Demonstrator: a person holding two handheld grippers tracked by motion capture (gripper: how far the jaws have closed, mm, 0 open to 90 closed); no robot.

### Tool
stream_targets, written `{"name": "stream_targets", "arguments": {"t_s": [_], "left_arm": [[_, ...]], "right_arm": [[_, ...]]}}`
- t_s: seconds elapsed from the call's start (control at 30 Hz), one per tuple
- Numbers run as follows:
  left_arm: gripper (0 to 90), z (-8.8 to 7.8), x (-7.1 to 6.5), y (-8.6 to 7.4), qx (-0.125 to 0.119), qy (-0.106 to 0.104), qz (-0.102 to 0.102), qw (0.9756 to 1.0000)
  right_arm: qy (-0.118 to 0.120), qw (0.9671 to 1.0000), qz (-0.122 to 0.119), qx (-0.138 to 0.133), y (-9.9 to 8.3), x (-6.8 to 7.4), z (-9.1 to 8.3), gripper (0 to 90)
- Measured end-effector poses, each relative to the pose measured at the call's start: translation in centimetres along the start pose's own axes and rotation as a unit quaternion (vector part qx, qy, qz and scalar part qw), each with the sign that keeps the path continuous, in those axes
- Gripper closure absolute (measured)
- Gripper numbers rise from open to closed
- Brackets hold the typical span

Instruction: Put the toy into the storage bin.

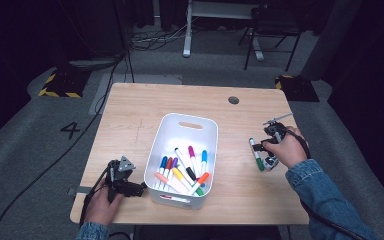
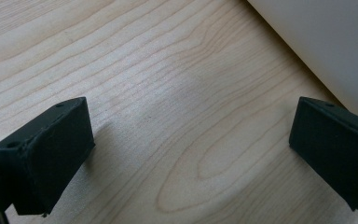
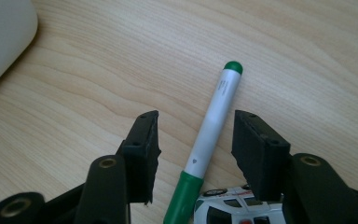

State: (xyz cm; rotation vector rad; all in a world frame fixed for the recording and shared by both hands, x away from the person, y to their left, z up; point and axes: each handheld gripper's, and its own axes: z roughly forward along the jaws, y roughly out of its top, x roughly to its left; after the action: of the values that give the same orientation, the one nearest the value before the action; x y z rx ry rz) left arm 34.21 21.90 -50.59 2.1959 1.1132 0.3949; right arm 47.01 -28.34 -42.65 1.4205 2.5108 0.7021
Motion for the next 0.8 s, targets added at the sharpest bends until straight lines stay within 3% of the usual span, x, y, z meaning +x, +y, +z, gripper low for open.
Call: {"name": "stream_targets", "arguments": {"t_s": [0.47,0.7,0.8], "left_arm": [[0.0,0.0,0.0,0.0,0.000,0.000,0.000,1.0000],[0.0,0.0,0.0,0.0,0.000,0.000,0.001,1.0000],[0.0,0.0,0.0,0.0,0.000,0.000,0.000,1.0000]], "right_arm": [[0.001,0.9995,-0.002,0.031,-1.0,0.2,2.5,54.5],[-0.012,0.9987,0.016,0.047,-0.9,0.2,3.7,63.5],[-0.028,0.9977,0.037,0.050,-0.8,0.4,4.0,68.4]]}}
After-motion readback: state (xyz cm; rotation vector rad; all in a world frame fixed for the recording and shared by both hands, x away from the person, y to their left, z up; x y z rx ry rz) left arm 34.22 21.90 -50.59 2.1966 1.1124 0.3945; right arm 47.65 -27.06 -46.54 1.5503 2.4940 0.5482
